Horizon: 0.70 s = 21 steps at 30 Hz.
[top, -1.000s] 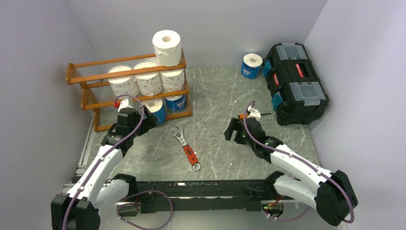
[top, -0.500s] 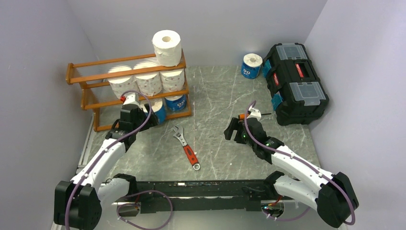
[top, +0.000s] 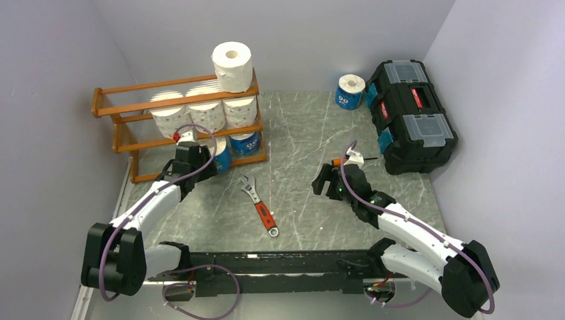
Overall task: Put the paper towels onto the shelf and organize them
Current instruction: Place the paper towel on the shelf.
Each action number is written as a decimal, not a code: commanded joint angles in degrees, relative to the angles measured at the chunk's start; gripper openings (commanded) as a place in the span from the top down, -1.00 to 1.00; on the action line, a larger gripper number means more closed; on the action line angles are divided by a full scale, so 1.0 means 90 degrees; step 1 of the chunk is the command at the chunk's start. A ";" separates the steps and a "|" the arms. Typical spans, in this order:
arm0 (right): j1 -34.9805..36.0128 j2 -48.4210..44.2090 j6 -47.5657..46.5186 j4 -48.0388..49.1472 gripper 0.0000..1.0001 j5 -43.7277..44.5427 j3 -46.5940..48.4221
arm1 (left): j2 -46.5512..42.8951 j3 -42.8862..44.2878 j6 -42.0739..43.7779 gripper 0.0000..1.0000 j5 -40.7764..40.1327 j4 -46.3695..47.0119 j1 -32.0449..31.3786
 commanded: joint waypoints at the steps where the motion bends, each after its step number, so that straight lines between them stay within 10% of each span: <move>1: -0.0018 -0.0223 -0.0101 0.0233 -0.77 0.0117 -0.0055 | 0.0149 0.0119 -0.0326 -0.26 -0.0221 0.0639 -0.0012; 21: -0.0023 -0.0236 -0.0113 0.0190 -0.77 0.0179 -0.0075 | 0.0748 -0.0395 -0.1346 -0.20 -0.0631 0.2565 -0.0028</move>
